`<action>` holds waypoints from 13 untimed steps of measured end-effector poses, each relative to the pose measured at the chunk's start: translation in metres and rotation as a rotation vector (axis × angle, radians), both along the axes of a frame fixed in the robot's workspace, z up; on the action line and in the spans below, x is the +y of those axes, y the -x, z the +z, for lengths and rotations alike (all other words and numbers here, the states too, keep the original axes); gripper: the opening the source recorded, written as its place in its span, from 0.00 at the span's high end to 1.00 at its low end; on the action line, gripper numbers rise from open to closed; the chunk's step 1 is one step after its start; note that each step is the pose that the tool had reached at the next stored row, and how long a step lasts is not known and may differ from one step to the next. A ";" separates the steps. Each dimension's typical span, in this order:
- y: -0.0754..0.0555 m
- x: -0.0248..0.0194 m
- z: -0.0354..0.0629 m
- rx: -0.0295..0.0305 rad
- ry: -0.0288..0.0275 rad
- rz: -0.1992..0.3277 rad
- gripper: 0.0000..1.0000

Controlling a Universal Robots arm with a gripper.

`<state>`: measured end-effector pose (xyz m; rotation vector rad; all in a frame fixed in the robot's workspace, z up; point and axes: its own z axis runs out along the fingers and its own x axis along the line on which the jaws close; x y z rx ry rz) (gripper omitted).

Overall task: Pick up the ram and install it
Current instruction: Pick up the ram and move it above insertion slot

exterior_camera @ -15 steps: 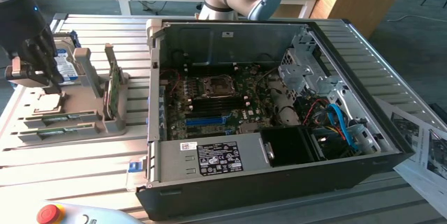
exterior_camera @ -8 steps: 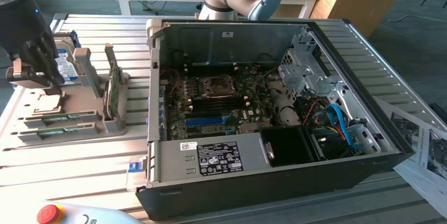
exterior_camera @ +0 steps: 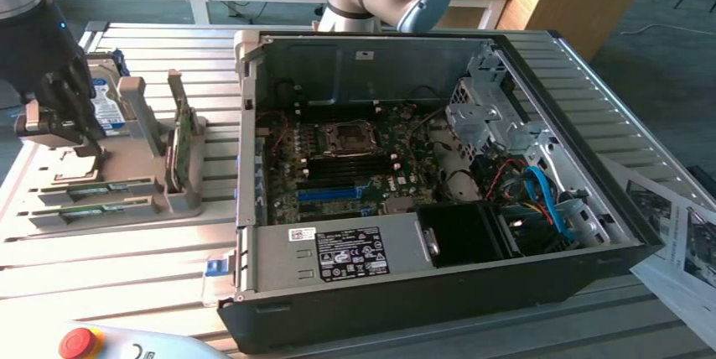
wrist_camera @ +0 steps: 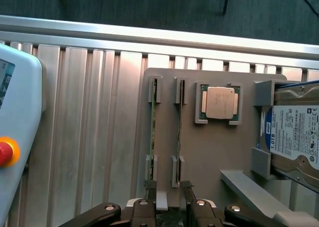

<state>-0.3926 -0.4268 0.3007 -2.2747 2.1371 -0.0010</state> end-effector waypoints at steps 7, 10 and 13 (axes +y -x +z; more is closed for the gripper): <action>0.000 0.0000 -0.0042 0.0001 0.0001 0.000 0.68; 0.000 0.0000 -0.0056 0.0001 0.0000 0.000 0.68; 0.000 0.0000 -0.0071 0.0001 0.0001 0.000 0.68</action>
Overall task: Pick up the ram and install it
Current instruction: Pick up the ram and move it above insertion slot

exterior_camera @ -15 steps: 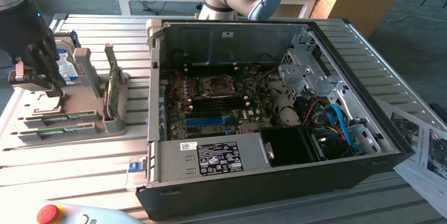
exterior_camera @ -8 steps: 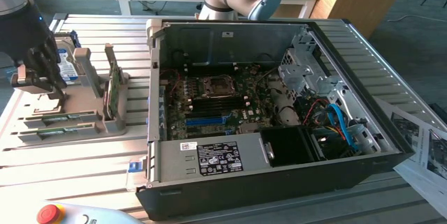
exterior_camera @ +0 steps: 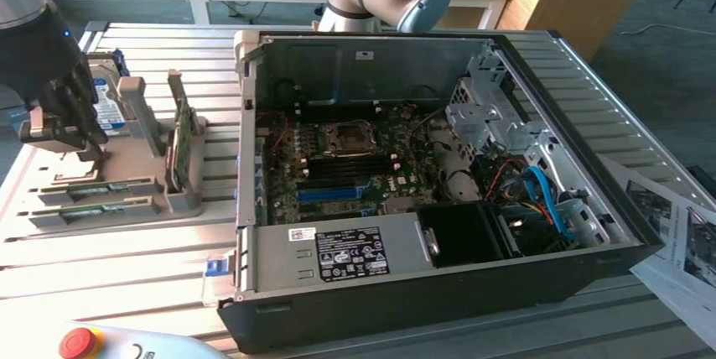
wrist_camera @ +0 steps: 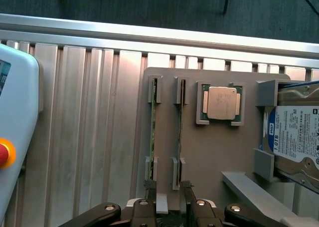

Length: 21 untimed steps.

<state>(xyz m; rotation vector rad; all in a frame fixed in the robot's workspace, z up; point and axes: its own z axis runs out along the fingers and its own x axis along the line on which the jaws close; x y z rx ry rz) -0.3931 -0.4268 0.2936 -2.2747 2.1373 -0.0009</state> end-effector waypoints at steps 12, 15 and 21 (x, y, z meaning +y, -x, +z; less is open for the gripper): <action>0.001 0.0000 -0.0104 -0.0001 -0.0001 0.000 0.68; 0.001 0.0000 -0.0129 -0.0001 -0.0001 0.000 0.68; 0.001 0.0000 -0.0176 -0.0001 0.0000 0.000 0.68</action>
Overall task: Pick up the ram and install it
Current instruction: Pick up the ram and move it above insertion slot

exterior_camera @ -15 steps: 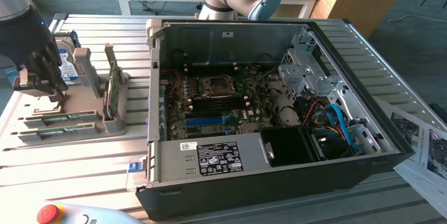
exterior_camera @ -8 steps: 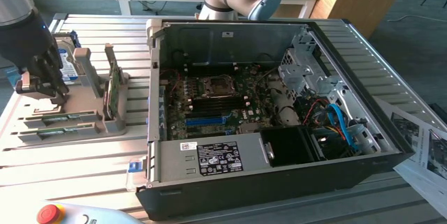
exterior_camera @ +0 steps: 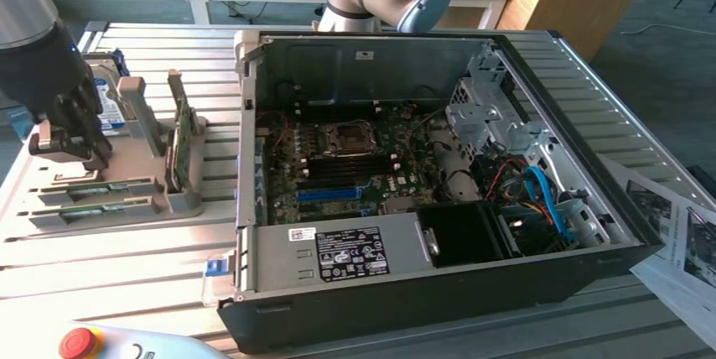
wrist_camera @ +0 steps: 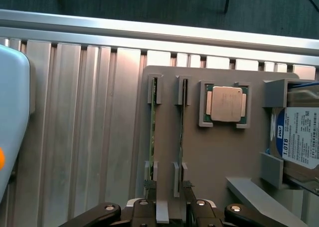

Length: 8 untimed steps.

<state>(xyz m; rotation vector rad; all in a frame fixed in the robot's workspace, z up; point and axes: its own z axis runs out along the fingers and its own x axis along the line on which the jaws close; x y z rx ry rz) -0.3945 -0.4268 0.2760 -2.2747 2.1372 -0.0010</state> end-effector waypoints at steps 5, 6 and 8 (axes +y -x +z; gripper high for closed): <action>0.000 0.0000 -0.0044 0.0000 0.0000 0.000 0.68; 0.000 0.0000 -0.0053 -0.0001 -0.0001 0.000 0.68; 0.000 0.0000 -0.0067 0.0000 0.0000 0.000 0.68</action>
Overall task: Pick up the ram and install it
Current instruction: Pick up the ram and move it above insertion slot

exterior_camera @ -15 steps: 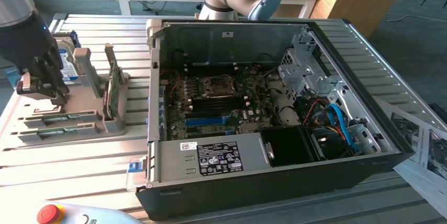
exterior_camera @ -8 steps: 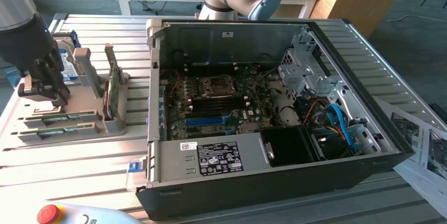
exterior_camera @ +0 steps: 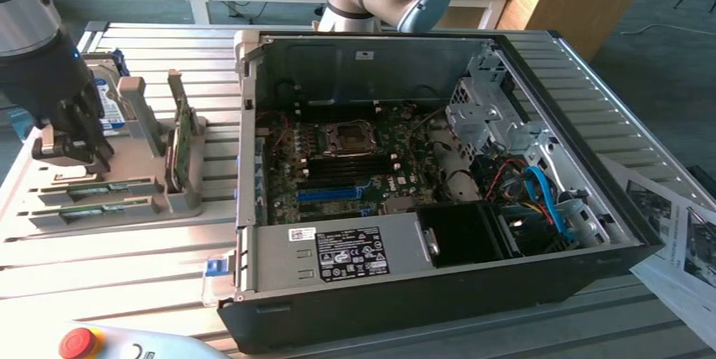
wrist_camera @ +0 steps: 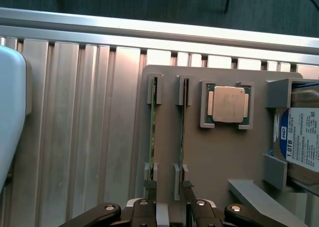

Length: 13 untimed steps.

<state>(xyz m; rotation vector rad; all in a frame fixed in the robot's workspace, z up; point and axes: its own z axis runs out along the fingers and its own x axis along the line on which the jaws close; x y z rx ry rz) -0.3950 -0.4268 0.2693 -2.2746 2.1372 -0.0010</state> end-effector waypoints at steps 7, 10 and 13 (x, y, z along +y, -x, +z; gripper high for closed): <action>0.000 0.0000 -0.0051 0.0000 0.0000 0.000 0.68; 0.001 0.0000 -0.0075 0.0001 0.0000 0.000 0.68; 0.001 0.0000 -0.0100 0.0000 0.0000 0.000 0.68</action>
